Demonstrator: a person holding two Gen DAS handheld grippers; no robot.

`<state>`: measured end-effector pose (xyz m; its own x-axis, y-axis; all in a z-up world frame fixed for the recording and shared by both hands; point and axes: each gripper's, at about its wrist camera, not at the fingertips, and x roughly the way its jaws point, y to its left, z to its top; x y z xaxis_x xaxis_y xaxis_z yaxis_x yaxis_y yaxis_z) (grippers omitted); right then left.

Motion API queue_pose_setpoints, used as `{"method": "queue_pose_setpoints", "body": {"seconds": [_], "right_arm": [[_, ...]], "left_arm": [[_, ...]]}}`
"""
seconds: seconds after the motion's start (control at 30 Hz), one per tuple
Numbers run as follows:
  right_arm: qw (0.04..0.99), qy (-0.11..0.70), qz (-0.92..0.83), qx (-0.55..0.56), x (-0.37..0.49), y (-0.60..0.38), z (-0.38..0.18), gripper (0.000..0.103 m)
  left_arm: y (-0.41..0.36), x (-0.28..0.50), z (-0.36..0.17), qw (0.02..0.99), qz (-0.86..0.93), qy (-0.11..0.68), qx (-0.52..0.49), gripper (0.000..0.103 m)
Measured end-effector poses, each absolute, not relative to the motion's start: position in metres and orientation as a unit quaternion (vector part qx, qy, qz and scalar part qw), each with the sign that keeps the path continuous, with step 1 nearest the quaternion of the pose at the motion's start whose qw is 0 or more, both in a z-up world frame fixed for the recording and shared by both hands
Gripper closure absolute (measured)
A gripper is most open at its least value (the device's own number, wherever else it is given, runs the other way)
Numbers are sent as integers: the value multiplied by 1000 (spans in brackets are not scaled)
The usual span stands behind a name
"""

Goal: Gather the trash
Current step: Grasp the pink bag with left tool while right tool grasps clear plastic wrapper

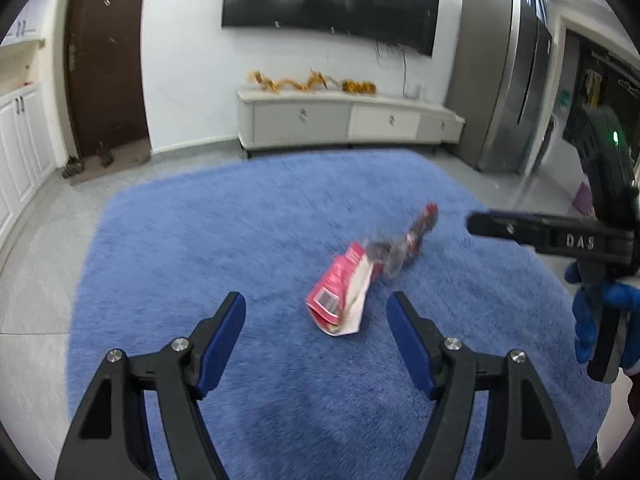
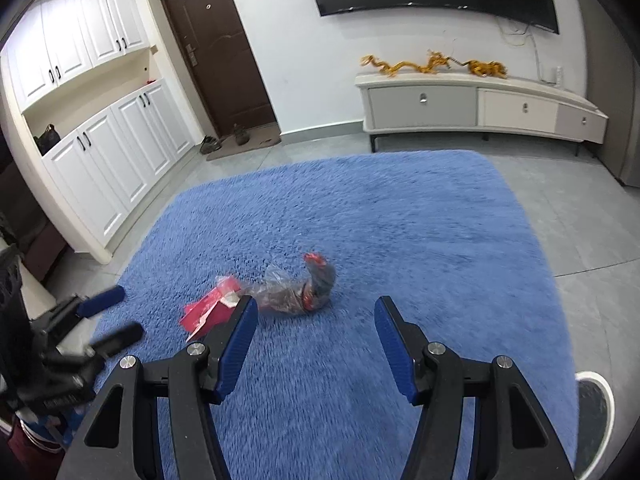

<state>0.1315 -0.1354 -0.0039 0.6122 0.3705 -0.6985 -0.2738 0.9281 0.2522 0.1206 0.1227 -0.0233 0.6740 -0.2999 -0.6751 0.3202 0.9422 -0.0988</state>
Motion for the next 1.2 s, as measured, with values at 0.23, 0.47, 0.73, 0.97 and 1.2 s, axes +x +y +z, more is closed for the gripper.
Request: {"method": "queue_pose_setpoints", "body": {"seconds": [0.23,0.47,0.73,0.97,1.2], "right_arm": [[881,420,205,73,171,-120,-28,45],[875,430,208,77,182,-119,-48,77],[884,415,196,88,158,-147,-41,86],[901,389,175,72,112,-177,-17,86],[921,358,138,73,60,-227,5,87]], "left_arm": [[104,158,-48,901,-163,401,11,31],[91,177,-67,891,-153,427,26,40],[95,173,-67,890,-158,429,1,73],[95,140,-45,898,-173,404,-15,74],[77,112,-16,903,-193,384,-10,74]]}}
